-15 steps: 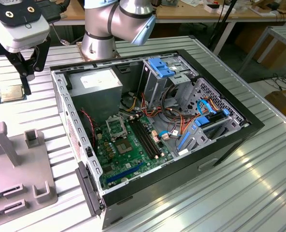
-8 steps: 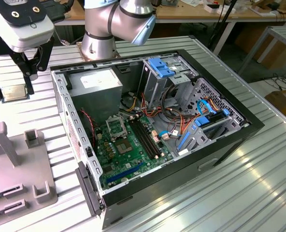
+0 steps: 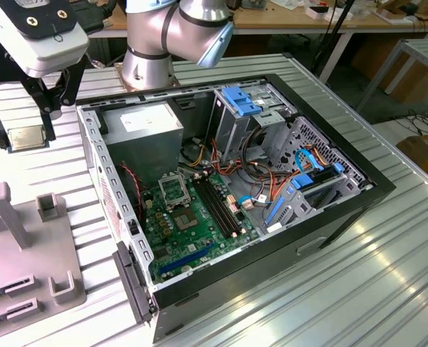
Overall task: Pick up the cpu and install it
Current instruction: 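Pick up the cpu and move it towards the insertion slot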
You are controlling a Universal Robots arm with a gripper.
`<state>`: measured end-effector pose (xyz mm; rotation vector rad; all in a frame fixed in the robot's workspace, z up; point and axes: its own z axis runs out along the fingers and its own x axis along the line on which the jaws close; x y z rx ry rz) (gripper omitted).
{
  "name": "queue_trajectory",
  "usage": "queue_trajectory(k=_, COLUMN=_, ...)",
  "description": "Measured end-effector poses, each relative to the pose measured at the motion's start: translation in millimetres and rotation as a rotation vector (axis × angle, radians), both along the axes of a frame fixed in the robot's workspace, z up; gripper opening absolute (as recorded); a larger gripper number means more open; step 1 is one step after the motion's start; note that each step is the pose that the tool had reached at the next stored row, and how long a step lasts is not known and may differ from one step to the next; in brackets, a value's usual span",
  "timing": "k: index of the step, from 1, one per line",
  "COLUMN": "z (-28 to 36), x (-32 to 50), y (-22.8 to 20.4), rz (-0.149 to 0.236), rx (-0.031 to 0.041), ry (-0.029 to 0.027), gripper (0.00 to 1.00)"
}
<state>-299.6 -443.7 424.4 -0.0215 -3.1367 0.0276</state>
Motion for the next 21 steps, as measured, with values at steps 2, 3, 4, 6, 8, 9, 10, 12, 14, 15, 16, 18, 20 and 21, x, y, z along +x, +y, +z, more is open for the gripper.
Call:
queue_trajectory(k=2, z=0.0, x=1.0, y=0.0, rz=0.000, rx=0.0000, ry=0.0000, gripper=0.47)
queue_trajectory(k=3, z=0.0, x=1.5, y=0.0, rz=0.000, rx=0.0000, ry=0.0000, gripper=0.47)
queue_trajectory(k=4, z=0.0, x=1.8, y=0.0, rz=0.000, rx=0.0000, ry=0.0001, gripper=0.47)
queue_trajectory(k=6, z=0.0, x=2.7, y=0.0, rz=0.000, rx=0.0001, ry=0.0000, gripper=0.47)
queue_trajectory(k=8, z=0.0, x=3.5, y=0.0, rz=0.000, rx=0.0000, ry=0.0000, gripper=0.47)
queue_trajectory(k=9, z=0.0, x=4.0, y=0.0, rz=0.000, rx=0.0001, ry=0.0000, gripper=0.47)
queue_trajectory(k=10, z=0.0, x=4.5, y=0.0, rz=0.000, rx=0.0001, ry=0.0000, gripper=0.47)
queue_trajectory(k=12, z=0.0, x=5.7, y=0.0, rz=0.000, rx=0.0000, ry=0.0001, gripper=0.47)
queue_trajectory(k=14, z=0.0, x=6.5, y=0.0, rz=0.000, rx=0.0000, ry=0.0001, gripper=0.47)
queue_trajectory(k=15, z=0.0, x=7.0, y=0.0, rz=0.000, rx=0.0000, ry=0.0000, gripper=0.47)
queue_trajectory(k=16, z=0.0, x=7.4, y=0.0, rz=0.000, rx=0.0001, ry=-0.0001, gripper=0.47)
queue_trajectory(k=18, z=0.0, x=8.4, y=0.0, rz=0.000, rx=0.0000, ry=0.0000, gripper=0.47)
queue_trajectory(k=20, z=0.0, x=9.3, y=0.0, rz=0.000, rx=0.0001, ry=0.0000, gripper=0.47)
queue_trajectory(k=21, z=0.0, x=9.6, y=0.0, rz=0.000, rx=0.0000, ry=0.0000, gripper=0.47)
